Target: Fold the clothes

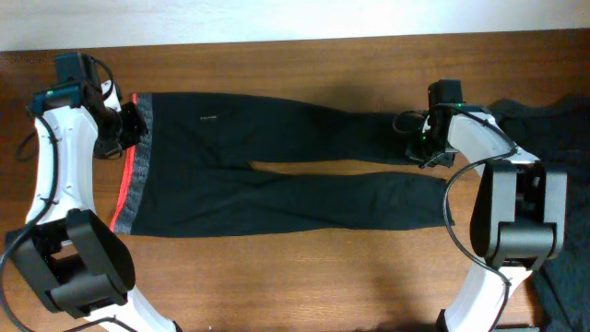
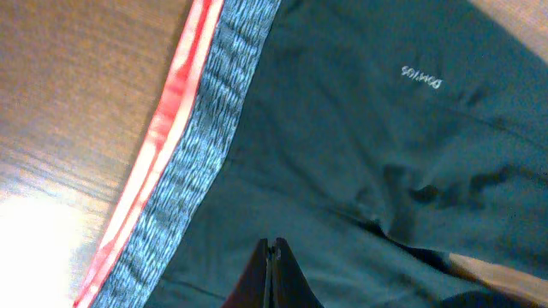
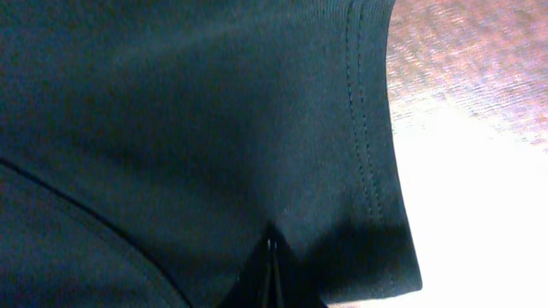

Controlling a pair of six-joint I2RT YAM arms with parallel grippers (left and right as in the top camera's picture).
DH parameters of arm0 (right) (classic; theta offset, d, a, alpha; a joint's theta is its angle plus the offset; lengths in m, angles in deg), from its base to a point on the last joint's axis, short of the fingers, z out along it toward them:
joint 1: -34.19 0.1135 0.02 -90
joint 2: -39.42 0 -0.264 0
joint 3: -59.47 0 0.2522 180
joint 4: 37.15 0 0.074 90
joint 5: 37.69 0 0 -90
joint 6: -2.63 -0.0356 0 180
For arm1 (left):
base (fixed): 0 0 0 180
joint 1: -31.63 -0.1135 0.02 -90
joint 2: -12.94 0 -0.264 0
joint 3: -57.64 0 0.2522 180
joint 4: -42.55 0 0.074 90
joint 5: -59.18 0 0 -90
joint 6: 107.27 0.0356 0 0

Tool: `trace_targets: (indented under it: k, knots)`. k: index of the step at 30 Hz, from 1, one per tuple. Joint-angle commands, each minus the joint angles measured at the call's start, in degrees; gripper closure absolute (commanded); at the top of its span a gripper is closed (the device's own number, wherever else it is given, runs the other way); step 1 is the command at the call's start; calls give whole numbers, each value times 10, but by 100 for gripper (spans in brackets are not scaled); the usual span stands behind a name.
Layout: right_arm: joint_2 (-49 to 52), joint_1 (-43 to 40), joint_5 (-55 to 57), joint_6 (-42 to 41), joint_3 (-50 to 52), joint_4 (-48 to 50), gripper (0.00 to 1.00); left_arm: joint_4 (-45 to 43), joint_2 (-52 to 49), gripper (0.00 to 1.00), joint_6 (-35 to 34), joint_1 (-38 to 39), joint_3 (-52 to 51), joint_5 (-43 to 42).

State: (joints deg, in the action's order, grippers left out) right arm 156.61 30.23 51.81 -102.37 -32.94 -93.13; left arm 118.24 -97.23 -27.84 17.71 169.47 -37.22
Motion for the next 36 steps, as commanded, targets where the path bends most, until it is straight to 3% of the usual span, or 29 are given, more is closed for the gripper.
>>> trace_targets:
  k: [1,9,13,20,26,28,30,36]
  knots:
    - [11,-3,44,-2,10,-26,96,9,-5,100,-10,-1,-7,25]
    - [11,-3,38,-2,-60,-93,93,22,-3,100,-24,-2,-6,45]
    - [11,-3,38,-2,-161,-193,82,46,25,100,-32,-8,-6,64]
    - [-5,-3,37,-45,-305,-409,74,123,126,99,-75,-3,-7,50]
    - [-53,-3,33,-111,-301,-512,69,200,224,100,-108,2,-7,23]
    - [-68,-2,20,-110,-289,-532,63,226,249,99,-108,4,-9,23]
    - [-85,-2,7,-110,-269,-542,57,245,267,98,-108,7,-17,24]
    - [-137,-2,-4,-115,-164,-539,55,243,295,90,-108,12,-107,26]
